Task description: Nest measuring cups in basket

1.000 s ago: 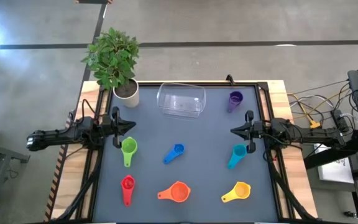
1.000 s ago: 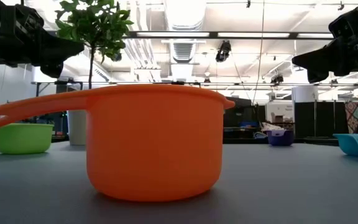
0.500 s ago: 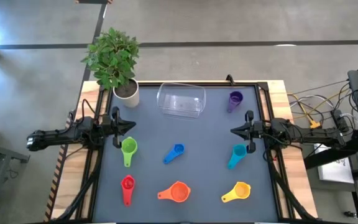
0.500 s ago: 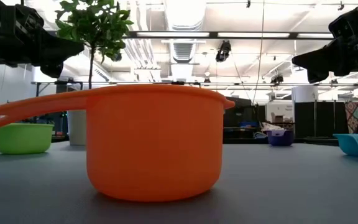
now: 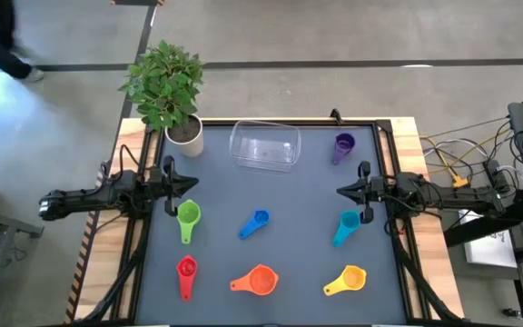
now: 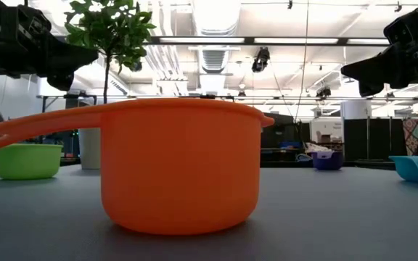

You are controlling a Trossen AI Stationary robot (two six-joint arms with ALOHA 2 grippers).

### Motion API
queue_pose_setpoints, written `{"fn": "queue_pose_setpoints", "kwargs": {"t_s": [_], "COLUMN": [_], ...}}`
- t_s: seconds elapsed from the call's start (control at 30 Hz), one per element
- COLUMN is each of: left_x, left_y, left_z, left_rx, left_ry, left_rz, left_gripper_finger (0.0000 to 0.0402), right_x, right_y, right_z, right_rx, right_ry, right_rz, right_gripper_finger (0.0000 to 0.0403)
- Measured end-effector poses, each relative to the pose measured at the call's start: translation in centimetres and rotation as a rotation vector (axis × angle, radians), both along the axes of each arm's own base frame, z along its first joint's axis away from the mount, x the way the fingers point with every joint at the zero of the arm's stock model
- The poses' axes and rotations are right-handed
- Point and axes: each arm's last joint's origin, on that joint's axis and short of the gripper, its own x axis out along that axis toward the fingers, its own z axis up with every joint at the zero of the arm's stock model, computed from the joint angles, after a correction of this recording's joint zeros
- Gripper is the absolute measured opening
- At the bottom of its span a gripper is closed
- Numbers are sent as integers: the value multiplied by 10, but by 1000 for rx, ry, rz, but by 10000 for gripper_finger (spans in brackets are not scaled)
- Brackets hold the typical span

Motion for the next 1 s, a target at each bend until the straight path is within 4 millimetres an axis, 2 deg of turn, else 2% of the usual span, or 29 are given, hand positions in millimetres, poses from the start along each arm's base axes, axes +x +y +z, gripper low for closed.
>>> {"fn": "queue_pose_setpoints", "kwargs": {"t_s": [0.53,0.87,1.0], "left_x": [0,0,-4], "left_y": [0,0,0], "left_z": [0,-3,13], "left_rx": [-8,-202,-209], "left_ry": [-3,-4,21], "left_rz": [-1,-19,-2], "left_gripper_finger": [0,0,0], "right_x": [0,0,0], "right_y": [0,0,0], "right_z": [0,0,0], "right_rx": [0,0,0], "right_ry": [0,1,1], "right_rz": [0,0,0], "right_gripper_finger": [9,9,9]}}
